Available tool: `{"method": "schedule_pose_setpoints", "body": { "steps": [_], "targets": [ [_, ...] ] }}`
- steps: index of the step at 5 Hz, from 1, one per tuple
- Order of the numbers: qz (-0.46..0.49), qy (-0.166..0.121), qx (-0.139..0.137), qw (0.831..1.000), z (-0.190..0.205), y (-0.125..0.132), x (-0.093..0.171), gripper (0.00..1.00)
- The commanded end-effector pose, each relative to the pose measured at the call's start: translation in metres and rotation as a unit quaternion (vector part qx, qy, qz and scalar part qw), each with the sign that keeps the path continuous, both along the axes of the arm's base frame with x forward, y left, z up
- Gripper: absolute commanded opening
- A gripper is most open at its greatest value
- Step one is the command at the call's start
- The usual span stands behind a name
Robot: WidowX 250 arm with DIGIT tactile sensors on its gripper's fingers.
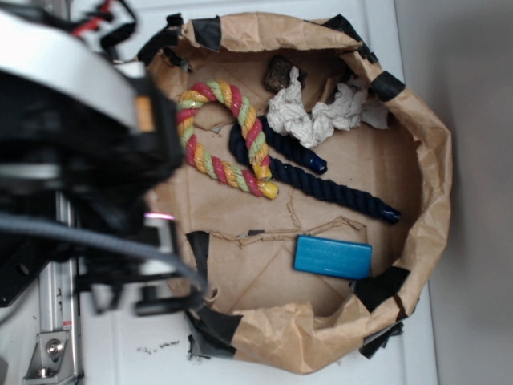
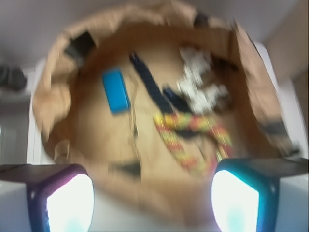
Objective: Grab the blue block.
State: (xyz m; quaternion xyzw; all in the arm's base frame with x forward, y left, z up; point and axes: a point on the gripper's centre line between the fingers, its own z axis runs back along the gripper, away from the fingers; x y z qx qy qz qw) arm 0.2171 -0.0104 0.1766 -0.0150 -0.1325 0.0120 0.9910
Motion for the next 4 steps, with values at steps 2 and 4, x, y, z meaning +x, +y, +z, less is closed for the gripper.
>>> {"method": "schedule_pose_setpoints", "body": {
  "steps": [2, 4],
  "targets": [
    [-0.044, 0.037, 0.051, 0.997, -0.072, -0.017, 0.071, 1.00],
    [-0.100, 0.024, 0.035, 0.994, -0.105, -0.046, 0.081, 1.00]
  ]
}}
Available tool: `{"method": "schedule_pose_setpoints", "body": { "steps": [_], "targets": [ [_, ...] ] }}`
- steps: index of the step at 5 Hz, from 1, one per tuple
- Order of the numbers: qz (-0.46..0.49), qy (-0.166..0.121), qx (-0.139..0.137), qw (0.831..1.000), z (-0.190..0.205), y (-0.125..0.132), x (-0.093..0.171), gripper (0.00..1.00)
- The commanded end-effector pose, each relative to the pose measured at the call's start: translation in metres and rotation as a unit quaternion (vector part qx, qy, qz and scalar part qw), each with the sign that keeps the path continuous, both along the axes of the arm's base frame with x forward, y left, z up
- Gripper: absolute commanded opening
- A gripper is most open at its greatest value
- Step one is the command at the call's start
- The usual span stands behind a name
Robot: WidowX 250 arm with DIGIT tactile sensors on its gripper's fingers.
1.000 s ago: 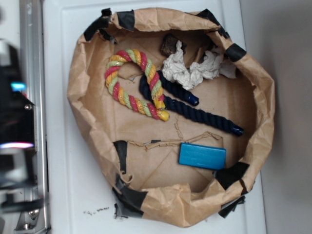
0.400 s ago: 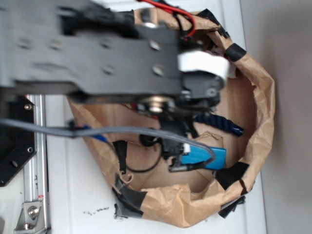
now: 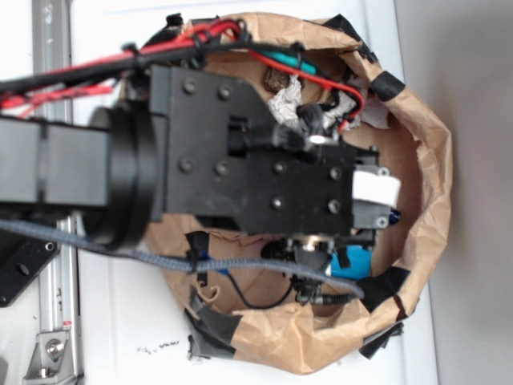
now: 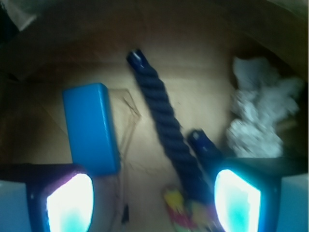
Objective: Grab the blue block.
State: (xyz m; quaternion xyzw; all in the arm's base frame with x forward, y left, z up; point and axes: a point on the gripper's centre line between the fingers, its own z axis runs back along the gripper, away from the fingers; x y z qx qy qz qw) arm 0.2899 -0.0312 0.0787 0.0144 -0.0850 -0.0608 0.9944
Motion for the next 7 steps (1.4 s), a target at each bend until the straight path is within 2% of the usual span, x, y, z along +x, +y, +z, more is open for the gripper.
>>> {"method": "schedule_pose_setpoints", "body": {
  "steps": [1, 2, 3, 4, 5, 6, 7],
  "targets": [
    [-0.057, -0.013, -0.010, 0.998, -0.026, -0.044, 0.008, 1.00],
    [-0.088, 0.008, -0.028, 0.996, -0.051, -0.055, 0.003, 1.00],
    [-0.114, 0.056, -0.050, 0.991, -0.069, -0.061, -0.005, 1.00],
    [-0.043, 0.050, 0.024, 0.998, -0.057, -0.043, -0.006, 0.00],
    [-0.016, -0.019, 0.034, 0.999, -0.008, -0.003, -0.008, 0.00],
    [0.007, -0.063, 0.044, 0.997, 0.042, 0.026, -0.009, 0.00],
    [0.009, -0.078, 0.011, 0.997, 0.090, 0.041, -0.013, 0.00]
  ]
}}
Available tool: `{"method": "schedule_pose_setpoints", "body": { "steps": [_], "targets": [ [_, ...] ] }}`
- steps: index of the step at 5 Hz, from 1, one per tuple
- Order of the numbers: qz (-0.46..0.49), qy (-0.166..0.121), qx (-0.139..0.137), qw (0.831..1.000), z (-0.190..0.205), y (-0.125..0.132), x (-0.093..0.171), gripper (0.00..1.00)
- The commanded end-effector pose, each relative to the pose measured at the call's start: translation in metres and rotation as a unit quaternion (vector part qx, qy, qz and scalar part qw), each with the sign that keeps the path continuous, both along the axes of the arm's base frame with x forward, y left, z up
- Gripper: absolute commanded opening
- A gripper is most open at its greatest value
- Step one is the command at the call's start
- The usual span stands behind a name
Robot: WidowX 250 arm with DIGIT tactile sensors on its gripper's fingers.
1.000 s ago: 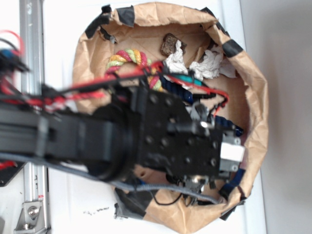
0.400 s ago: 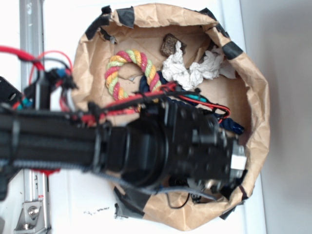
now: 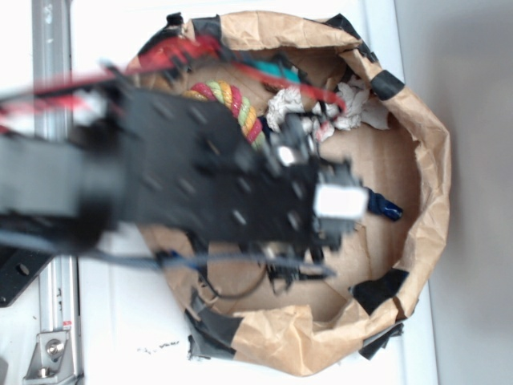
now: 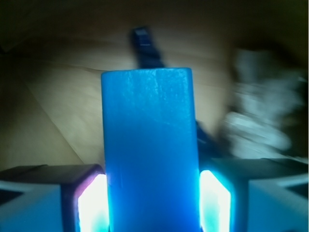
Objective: Grab the blue block.
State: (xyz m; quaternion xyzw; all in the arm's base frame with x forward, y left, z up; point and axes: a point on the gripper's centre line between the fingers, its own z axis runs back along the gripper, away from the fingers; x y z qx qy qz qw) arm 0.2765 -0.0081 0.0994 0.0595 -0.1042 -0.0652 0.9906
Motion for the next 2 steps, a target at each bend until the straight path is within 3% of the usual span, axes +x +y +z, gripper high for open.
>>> {"method": "schedule_pose_setpoints", "body": {
  "steps": [1, 2],
  "targets": [
    [0.013, -0.030, -0.036, 0.999, 0.083, 0.013, 0.003, 0.00],
    [0.042, 0.024, -0.021, 0.999, 0.081, 0.003, -0.001, 0.00]
  ]
}}
